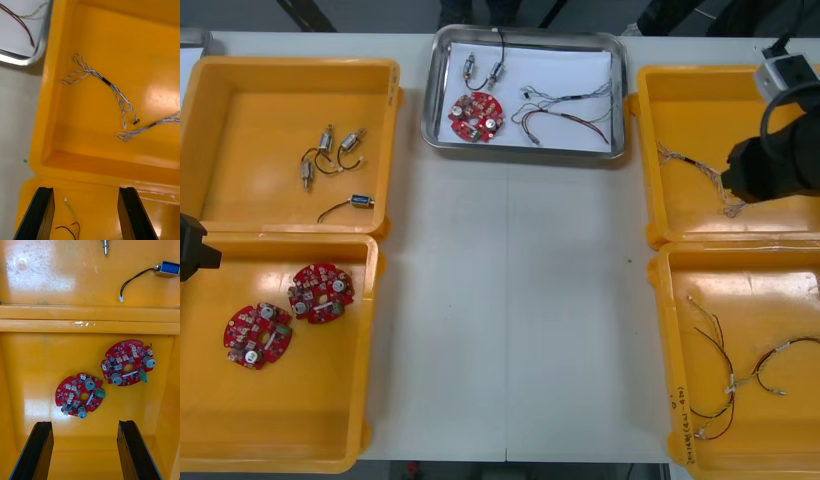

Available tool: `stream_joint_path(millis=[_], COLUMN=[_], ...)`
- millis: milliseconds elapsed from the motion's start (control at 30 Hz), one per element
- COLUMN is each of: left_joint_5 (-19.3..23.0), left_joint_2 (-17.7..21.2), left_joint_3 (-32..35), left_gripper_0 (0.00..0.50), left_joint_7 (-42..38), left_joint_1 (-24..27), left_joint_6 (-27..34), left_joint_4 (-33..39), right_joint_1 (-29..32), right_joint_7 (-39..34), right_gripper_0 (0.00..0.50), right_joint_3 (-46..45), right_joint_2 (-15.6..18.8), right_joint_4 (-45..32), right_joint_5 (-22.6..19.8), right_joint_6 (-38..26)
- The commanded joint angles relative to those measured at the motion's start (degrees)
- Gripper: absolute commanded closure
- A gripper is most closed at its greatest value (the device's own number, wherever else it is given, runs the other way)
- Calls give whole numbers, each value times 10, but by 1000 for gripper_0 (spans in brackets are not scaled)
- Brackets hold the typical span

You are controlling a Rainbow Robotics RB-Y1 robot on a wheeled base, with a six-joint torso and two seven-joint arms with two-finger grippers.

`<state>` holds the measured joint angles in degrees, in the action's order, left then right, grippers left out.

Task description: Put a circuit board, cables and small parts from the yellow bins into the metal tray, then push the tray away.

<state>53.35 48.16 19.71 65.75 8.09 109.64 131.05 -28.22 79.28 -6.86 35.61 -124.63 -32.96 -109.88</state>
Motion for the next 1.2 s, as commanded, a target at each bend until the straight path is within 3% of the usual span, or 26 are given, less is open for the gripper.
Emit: stream_joint_path(millis=[33, 167, 800, 1200], left_joint_5=[4, 4, 4, 4], left_joint_2=[25, 25, 25, 25], left_joint_3=[17, 17, 17, 17], left_gripper_0=[0, 0, 0, 0], left_joint_7=[46, 46, 46, 46], left_joint_1=[-8, -8, -8, -8], left_joint_6=[4, 4, 4, 4], left_joint_4=[15, 15, 15, 15], right_joint_1=[63, 100, 214, 229], right_joint_7=[15, 20, 28, 22], right_gripper_0=[4, 2, 0, 0], right_joint_3=[-80, -127, -180, -191], right_joint_2=[35, 39, 53, 60], right_joint_4=[-25, -25, -32, -32], right_joint_5=[-34, -61, -107, -135], right_joint_6=[-1, -1, -1, -1])
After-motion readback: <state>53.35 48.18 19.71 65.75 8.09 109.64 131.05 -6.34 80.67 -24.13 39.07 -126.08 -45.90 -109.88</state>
